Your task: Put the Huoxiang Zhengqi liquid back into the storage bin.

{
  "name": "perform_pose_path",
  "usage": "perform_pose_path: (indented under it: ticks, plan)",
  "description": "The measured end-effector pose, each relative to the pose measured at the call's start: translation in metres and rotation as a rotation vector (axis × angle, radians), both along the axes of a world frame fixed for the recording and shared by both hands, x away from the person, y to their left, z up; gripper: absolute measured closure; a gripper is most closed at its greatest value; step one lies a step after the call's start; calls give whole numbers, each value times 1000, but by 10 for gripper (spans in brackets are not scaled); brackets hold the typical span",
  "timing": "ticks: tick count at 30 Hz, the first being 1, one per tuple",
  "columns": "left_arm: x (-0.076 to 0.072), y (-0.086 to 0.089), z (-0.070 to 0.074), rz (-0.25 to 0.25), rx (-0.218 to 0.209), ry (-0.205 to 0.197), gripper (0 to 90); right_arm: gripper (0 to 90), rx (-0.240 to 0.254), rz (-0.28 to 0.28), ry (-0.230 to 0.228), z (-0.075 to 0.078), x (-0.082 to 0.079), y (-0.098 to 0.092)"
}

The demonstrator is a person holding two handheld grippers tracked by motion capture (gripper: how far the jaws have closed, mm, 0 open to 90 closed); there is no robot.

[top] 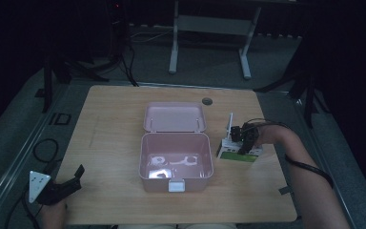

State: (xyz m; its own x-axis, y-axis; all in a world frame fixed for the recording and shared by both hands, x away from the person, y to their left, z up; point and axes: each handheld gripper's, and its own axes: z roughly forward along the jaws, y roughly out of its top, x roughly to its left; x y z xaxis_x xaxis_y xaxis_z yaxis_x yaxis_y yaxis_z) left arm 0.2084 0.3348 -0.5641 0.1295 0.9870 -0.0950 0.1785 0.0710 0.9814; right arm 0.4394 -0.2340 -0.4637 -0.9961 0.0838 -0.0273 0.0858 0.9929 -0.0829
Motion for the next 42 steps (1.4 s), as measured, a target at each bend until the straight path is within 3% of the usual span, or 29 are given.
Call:
perform_pose_path:
  ticks: [21,40,42]
  plan:
    - [0,0,0,3,0,2,10,618,-3,20,26,25,-20,9]
    - [0,-1,0,6,3,3,10,620,-9,11,45,60,-46,16]
    - [1,-1,0,7,3,3,10,620,-16,13,47,69,-51,20]
